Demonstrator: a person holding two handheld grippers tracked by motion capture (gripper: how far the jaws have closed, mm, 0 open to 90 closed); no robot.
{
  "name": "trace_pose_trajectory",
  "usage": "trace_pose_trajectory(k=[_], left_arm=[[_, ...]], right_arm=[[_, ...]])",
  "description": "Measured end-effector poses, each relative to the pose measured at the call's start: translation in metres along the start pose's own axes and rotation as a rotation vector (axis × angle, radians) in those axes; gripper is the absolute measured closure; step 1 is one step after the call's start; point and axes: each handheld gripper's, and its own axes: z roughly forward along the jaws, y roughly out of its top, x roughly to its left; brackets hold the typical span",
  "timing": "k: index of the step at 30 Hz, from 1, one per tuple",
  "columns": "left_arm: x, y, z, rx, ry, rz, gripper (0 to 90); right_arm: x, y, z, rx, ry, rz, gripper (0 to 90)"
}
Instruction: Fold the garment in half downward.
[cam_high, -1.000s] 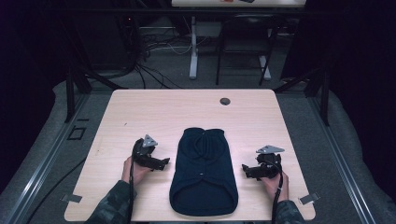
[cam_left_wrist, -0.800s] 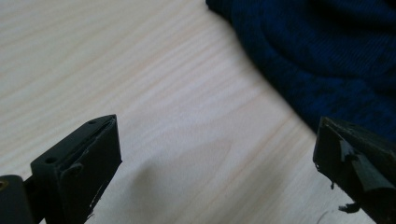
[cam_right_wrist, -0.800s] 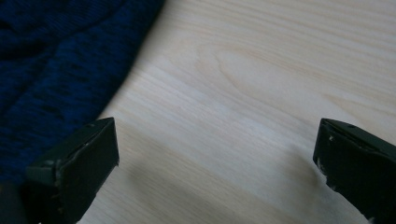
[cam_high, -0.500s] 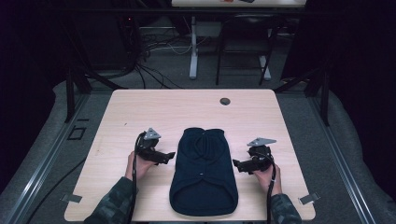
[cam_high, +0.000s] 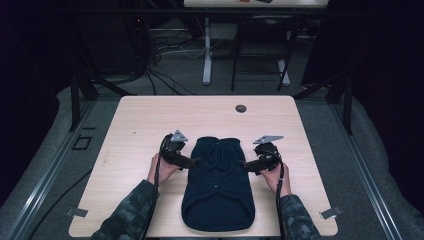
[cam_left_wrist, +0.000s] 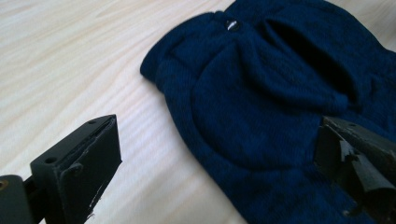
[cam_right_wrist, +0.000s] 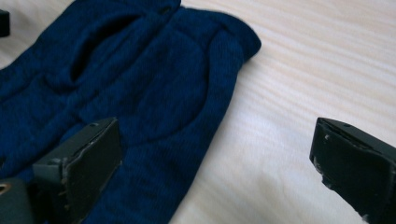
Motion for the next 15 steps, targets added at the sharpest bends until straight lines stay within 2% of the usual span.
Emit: trace_pose_trajectory(k=[2, 5, 8, 11, 13, 15], left_arm=[[0.002, 0.004, 0.003, -0.001, -0.006, -0.01, 1.5], [0.007, 0.01, 0.01, -0.007, -0.032, -0.051, 2.1], [0.012, 0.016, 0.016, -0.003, -0.034, -0.068, 2.9], [0.015, 0.021, 0.022, 0.014, -0.03, -0.066, 3.3], [0.016, 0.026, 0.027, 0.032, -0.02, -0.047, 3.3], [0.016, 0.03, 0.031, 0.043, -0.018, -0.046, 3.0]], right_arm=[[-0.001, 0.006, 0.004, -0.015, -0.012, 0.002, 2.0], [-0.004, 0.013, 0.009, -0.015, -0.001, 0.019, 2.4], [-0.007, 0.019, 0.017, -0.001, 0.016, 0.036, 2.4], [-0.009, 0.025, 0.024, 0.014, 0.008, 0.04, 6.3], [-0.011, 0.028, 0.029, 0.019, 0.024, 0.054, 6.2], [-0.014, 0.031, 0.034, 0.023, 0.023, 0.063, 6.9]])
